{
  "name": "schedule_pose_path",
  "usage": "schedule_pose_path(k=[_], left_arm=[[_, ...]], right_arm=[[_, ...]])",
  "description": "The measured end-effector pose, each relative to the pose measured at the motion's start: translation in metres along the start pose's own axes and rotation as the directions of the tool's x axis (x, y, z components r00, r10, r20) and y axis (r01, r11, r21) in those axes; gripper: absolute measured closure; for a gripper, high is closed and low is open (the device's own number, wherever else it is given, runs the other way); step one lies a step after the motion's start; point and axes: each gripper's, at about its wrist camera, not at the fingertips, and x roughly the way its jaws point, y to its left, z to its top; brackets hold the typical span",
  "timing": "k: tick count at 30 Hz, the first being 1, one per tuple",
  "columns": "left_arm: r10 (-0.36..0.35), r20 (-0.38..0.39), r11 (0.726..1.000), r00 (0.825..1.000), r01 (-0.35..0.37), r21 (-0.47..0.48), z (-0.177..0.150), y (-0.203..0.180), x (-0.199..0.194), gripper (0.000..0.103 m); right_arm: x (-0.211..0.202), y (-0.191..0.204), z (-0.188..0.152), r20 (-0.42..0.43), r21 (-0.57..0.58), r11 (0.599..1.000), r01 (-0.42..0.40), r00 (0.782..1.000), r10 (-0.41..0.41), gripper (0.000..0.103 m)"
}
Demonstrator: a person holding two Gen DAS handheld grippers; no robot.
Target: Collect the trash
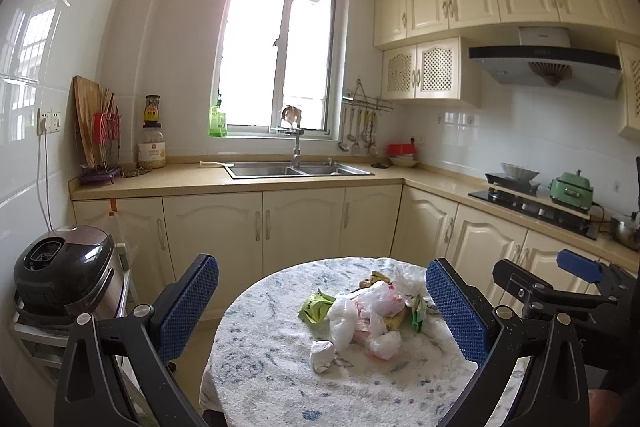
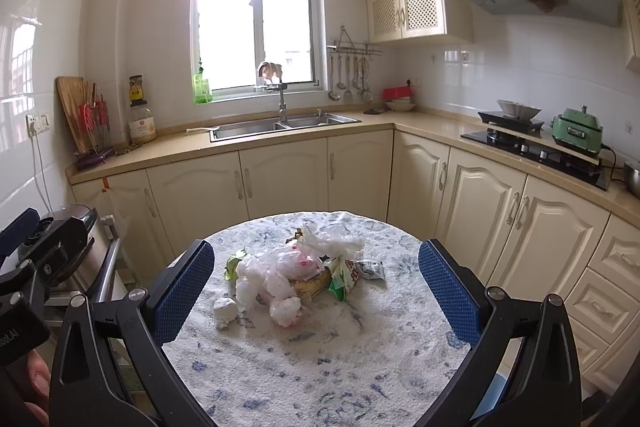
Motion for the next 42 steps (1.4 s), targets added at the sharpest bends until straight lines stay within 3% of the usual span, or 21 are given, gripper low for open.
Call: schedule_pose_path(k=[6, 12, 21, 30, 33, 36, 42], left_arm=[[0.010, -0.027, 1.000, 1.000, -0.010, -0.002, -0.010, 0.004, 0.026, 0.001], [0.032, -0.125, 0.999, 0.992, -0.033, -0.005, -0.033, 0.010, 0.075, 0.001], [0.051, -0.287, 0.998, 0.957, -0.059, -0.022, -0.065, 0.022, 0.152, 0.001], [0.056, -0.372, 0.998, 0.926, -0.065, -0.011, -0.088, 0.028, 0.208, 0.001], [0.054, -0.392, 0.998, 0.918, -0.060, -0.003, -0.096, 0.027, 0.220, 0.001], [0.050, -0.406, 0.999, 0.913, -0.054, 0.003, -0.100, 0.026, 0.228, 0.001], [0.032, -0.420, 0.999, 0.907, -0.024, 0.025, -0.106, 0.019, 0.247, 0.001]], right_arm=[[0.029, 0.002, -0.008, -0.046, -0.019, 1.000, -0.025, 0.999, 0.024, 0.000], [0.087, -0.003, -0.038, -0.188, -0.009, 0.997, -0.072, 0.980, 0.069, 0.002], [0.174, 0.001, -0.087, -0.379, 0.017, 0.990, -0.140, 0.915, 0.136, 0.018], [0.239, 0.013, -0.116, -0.498, 0.054, 0.979, -0.196, 0.845, 0.197, 0.036], [0.252, 0.015, -0.121, -0.518, 0.071, 0.972, -0.223, 0.825, 0.227, 0.046], [0.254, 0.015, -0.122, -0.513, 0.050, 0.971, -0.235, 0.828, 0.227, 0.053], [0.236, -0.002, -0.126, -0.505, 0.077, 0.964, -0.255, 0.824, 0.258, 0.056]])
